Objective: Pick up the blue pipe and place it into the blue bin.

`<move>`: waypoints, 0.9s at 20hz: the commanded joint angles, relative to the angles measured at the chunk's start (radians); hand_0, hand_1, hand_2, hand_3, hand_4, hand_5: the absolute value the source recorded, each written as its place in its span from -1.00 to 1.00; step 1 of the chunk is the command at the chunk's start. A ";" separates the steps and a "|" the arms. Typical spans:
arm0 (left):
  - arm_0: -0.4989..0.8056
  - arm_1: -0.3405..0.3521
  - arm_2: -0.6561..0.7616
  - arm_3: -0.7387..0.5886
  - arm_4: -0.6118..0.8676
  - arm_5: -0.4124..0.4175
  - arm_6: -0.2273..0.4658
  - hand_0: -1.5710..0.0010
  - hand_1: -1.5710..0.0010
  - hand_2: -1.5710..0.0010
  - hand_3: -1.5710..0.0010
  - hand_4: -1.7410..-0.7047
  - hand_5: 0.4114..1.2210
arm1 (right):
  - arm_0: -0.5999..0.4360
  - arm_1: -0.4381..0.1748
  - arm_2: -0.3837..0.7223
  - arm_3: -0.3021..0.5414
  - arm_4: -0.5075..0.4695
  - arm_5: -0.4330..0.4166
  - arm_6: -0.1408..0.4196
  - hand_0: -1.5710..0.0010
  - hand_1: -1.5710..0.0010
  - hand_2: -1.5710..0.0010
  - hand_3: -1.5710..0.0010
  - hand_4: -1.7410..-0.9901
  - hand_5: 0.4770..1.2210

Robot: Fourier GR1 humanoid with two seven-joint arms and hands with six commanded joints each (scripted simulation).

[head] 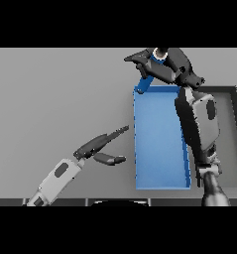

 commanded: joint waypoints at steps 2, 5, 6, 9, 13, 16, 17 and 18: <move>-0.010 -0.007 0.000 0.008 -0.013 0.014 0.021 1.00 1.00 1.00 1.00 0.76 -0.86 | 0.025 -0.029 -0.025 0.083 0.012 0.005 0.000 -1.00 -1.00 -1.00 -1.00 -0.35 1.00; -0.005 0.008 0.008 0.006 -0.010 0.010 0.014 1.00 1.00 1.00 1.00 0.77 -0.88 | 0.113 -0.058 -0.042 0.131 0.033 -0.016 0.012 -1.00 -1.00 -1.00 -1.00 -0.36 1.00; 0.004 0.012 0.004 -0.005 -0.010 0.007 0.012 1.00 1.00 1.00 1.00 0.77 -0.88 | 0.144 -0.065 -0.046 0.144 0.039 -0.017 0.009 -1.00 -1.00 -1.00 -1.00 -0.36 1.00; 0.001 0.005 0.002 0.003 -0.012 0.009 0.018 1.00 1.00 1.00 1.00 0.76 -0.87 | 0.242 -0.065 -0.025 0.128 0.060 -0.072 0.059 -1.00 -1.00 -1.00 -1.00 -0.36 1.00; 0.005 0.015 0.003 -0.011 -0.007 0.005 0.013 1.00 1.00 1.00 1.00 0.76 -0.86 | 0.392 -0.073 0.001 0.083 0.083 -0.170 0.150 -1.00 -1.00 -1.00 -1.00 -0.36 1.00; 0.012 0.018 0.001 -0.014 -0.009 0.005 0.009 1.00 1.00 1.00 1.00 0.77 -0.85 | 0.459 -0.125 0.096 0.073 0.074 -0.214 0.153 -1.00 -1.00 -1.00 -0.38 -0.59 1.00; 0.012 0.018 0.001 -0.014 -0.009 0.005 0.009 1.00 1.00 1.00 1.00 0.76 -0.85 | 0.460 -0.125 0.095 0.073 0.087 -0.195 0.153 -1.00 -1.00 -1.00 -0.50 -0.54 1.00; 0.001 0.014 0.005 -0.010 -0.001 0.002 0.020 1.00 1.00 1.00 1.00 0.76 -0.85 | 0.496 -0.130 0.116 0.073 0.099 -0.191 0.146 -1.00 -1.00 -1.00 -0.33 -0.63 1.00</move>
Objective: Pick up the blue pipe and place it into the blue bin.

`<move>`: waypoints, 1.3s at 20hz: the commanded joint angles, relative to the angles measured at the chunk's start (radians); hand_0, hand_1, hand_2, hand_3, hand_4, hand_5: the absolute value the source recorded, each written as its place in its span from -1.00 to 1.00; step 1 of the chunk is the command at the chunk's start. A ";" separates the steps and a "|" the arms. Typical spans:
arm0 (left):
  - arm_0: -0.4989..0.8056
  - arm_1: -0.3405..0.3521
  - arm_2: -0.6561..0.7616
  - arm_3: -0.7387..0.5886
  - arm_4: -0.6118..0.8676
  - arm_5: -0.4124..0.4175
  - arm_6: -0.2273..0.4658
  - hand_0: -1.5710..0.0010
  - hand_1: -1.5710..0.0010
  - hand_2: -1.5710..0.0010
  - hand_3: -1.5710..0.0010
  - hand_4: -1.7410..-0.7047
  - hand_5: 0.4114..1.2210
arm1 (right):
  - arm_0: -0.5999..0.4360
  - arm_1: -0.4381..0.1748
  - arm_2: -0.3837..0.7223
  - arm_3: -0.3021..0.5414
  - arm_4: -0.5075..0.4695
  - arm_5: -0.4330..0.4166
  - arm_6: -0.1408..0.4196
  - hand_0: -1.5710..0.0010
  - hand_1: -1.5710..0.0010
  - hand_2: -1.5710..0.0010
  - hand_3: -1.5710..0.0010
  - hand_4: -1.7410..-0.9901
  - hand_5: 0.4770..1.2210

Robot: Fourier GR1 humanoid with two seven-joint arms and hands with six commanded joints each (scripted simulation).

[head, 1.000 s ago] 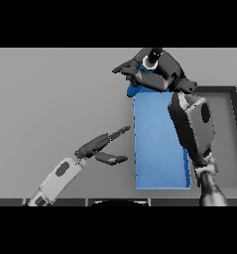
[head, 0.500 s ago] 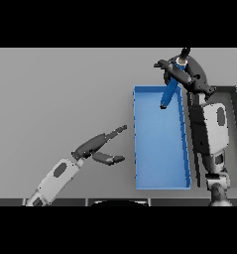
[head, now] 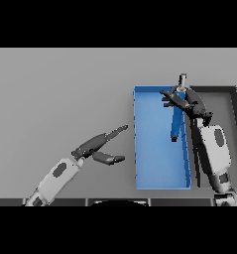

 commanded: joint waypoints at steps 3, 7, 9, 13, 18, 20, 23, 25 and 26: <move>0.005 -0.012 -0.013 -0.010 -0.011 0.012 0.011 1.00 1.00 1.00 1.00 0.77 -0.84 | 0.046 -0.052 0.145 0.035 -0.022 -0.070 0.000 -1.00 -1.00 -1.00 -0.11 -0.67 0.93; 0.008 -0.006 -0.017 -0.003 -0.014 0.002 0.001 1.00 1.00 1.00 1.00 0.76 -0.84 | -0.012 -0.185 0.390 0.102 -0.325 -0.222 0.000 -0.19 -0.13 -0.09 0.34 -0.10 0.83; 0.013 -0.005 -0.013 -0.015 -0.008 0.006 0.001 1.00 1.00 1.00 1.00 0.76 -0.84 | -0.053 -0.233 0.491 0.113 -0.436 -0.258 0.000 0.24 0.28 0.30 0.58 0.17 0.89; 0.008 -0.009 -0.009 -0.002 -0.010 0.012 0.012 1.00 1.00 1.00 1.00 0.76 -0.84 | -0.085 -0.320 0.592 0.036 -0.360 -0.158 0.000 0.69 0.70 0.72 0.83 0.43 0.41; 0.014 -0.002 -0.007 -0.018 -0.007 0.015 0.003 1.00 1.00 1.00 1.00 0.75 -0.85 | -0.104 -0.325 0.628 0.034 -0.326 -0.147 0.000 0.87 0.90 0.91 0.94 0.47 0.03; 0.011 -0.009 -0.015 -0.009 -0.015 0.015 0.017 1.00 1.00 1.00 1.00 0.76 -0.85 | -0.110 -0.326 0.637 0.042 -0.325 -0.160 0.000 0.92 0.94 0.94 0.96 0.47 -0.08; 0.015 -0.003 -0.014 -0.020 -0.016 0.017 0.018 1.00 1.00 1.00 1.00 0.76 -0.85 | -0.097 -0.329 0.643 0.040 -0.312 -0.171 -0.014 0.96 0.97 0.97 0.98 0.49 -0.16; 0.008 -0.006 -0.016 -0.014 -0.025 0.021 0.012 1.00 1.00 1.00 1.00 0.77 -0.85 | -0.102 -0.332 0.637 0.036 -0.315 -0.165 -0.025 0.97 0.98 0.98 0.99 0.48 -0.20; 0.003 -0.006 -0.012 0.002 -0.025 0.018 0.013 1.00 1.00 1.00 1.00 0.77 -0.85 | -0.114 -0.320 0.646 0.040 -0.306 -0.159 -0.026 0.97 0.98 0.98 0.99 0.48 -0.21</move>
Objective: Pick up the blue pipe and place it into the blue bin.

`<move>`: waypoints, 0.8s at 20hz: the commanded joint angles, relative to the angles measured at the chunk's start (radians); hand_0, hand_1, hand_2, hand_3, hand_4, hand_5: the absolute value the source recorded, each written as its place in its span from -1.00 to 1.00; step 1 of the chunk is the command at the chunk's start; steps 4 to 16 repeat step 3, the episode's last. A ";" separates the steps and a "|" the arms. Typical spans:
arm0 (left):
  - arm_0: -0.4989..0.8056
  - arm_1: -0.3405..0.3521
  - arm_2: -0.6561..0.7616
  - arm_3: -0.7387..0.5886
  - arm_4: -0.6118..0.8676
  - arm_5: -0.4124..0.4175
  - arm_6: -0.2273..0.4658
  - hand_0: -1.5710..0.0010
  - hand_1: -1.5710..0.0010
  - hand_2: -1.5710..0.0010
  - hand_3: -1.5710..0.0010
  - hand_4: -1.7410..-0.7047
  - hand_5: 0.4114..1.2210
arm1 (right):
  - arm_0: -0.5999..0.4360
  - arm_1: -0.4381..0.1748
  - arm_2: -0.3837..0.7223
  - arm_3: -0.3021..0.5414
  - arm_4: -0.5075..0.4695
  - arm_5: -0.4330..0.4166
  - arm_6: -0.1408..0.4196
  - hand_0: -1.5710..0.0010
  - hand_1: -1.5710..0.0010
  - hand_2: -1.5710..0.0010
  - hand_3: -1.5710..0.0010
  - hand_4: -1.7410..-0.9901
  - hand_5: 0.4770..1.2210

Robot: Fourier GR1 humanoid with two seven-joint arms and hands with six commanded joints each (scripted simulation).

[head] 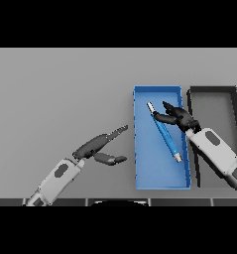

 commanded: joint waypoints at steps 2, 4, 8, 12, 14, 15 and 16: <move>-0.009 -0.008 0.005 0.033 -0.002 -0.004 -0.015 1.00 1.00 1.00 1.00 0.77 -0.85 | 0.003 -0.001 0.000 -0.005 -0.005 -0.012 0.016 0.97 0.98 0.98 0.99 0.48 -0.22; -0.005 -0.008 0.003 0.038 -0.005 -0.005 -0.027 1.00 1.00 1.00 1.00 0.77 -0.85 | -0.002 -0.004 -0.001 -0.002 -0.002 -0.004 0.011 0.97 0.98 0.98 0.99 0.48 -0.21; -0.005 -0.008 0.003 0.038 -0.005 -0.005 -0.027 1.00 1.00 1.00 1.00 0.77 -0.85 | -0.002 -0.004 -0.001 -0.002 -0.002 -0.004 0.011 0.97 0.98 0.98 0.99 0.48 -0.21; -0.005 -0.008 0.003 0.038 -0.005 -0.005 -0.027 1.00 1.00 1.00 1.00 0.77 -0.85 | -0.002 -0.004 -0.001 -0.002 -0.002 -0.004 0.011 0.97 0.98 0.98 0.99 0.48 -0.21; -0.005 -0.008 0.003 0.038 -0.005 -0.005 -0.027 1.00 1.00 1.00 1.00 0.77 -0.85 | -0.002 -0.004 -0.001 -0.002 -0.002 -0.004 0.011 0.97 0.98 0.98 0.99 0.48 -0.21; -0.005 -0.008 0.003 0.038 -0.005 -0.005 -0.027 1.00 1.00 1.00 1.00 0.77 -0.85 | -0.002 -0.004 -0.001 -0.002 -0.002 -0.004 0.011 0.97 0.98 0.98 0.99 0.48 -0.21; -0.005 -0.008 0.003 0.038 -0.005 -0.005 -0.027 1.00 1.00 1.00 1.00 0.77 -0.85 | -0.002 -0.004 -0.001 -0.002 -0.002 -0.004 0.011 0.97 0.98 0.98 0.99 0.48 -0.21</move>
